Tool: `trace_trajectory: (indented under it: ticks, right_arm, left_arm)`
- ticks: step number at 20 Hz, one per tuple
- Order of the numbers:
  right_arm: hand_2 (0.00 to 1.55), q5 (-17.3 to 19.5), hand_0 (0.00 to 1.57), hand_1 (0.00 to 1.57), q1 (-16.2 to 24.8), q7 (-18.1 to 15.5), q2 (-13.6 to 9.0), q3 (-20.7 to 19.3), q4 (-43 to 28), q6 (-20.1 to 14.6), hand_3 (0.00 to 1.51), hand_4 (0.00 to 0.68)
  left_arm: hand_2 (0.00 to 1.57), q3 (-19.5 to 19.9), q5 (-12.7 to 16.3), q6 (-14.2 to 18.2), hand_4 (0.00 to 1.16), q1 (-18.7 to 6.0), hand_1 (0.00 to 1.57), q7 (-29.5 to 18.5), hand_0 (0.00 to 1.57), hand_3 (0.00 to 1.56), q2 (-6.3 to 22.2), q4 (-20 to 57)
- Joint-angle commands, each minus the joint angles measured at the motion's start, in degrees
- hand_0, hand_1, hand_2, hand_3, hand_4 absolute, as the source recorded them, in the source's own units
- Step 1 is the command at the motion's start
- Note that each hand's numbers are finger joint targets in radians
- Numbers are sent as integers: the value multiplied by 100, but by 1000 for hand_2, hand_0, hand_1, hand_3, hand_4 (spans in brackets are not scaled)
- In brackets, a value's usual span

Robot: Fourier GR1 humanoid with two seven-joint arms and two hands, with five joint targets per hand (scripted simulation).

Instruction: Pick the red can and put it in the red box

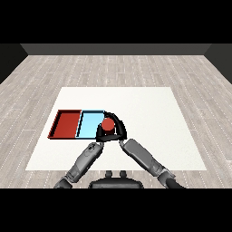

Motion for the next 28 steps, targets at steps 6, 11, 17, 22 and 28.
trace_trajectory:
  ticks: [6,11,17,22,28]
  right_arm:
    - [0,446,0,0,107,275,48,-515,-152,354,0,0]
    - [0,245,0,0,342,226,-340,-999,-716,426,0,0]
    - [0,240,0,0,1159,351,-812,-1291,-2038,526,0,0]
    - [0,156,0,0,2086,175,-1328,-1619,-2754,710,0,0]
    - [0,-99,0,0,3133,-428,-1707,-2170,-2293,1160,0,0]
  left_arm:
    - [1571,190,205,-110,1144,-111,1571,-59,1571,1504,-43,327]
    - [1571,79,235,190,1139,-251,1571,-178,1571,1505,-41,431]
    - [1571,889,81,-578,1138,-361,1571,-82,1571,1482,321,596]
    - [1571,686,-472,-113,1134,444,1571,17,1571,1472,1015,-363]
    - [1560,1448,-475,-534,1115,-271,1571,520,1571,1467,2092,311]
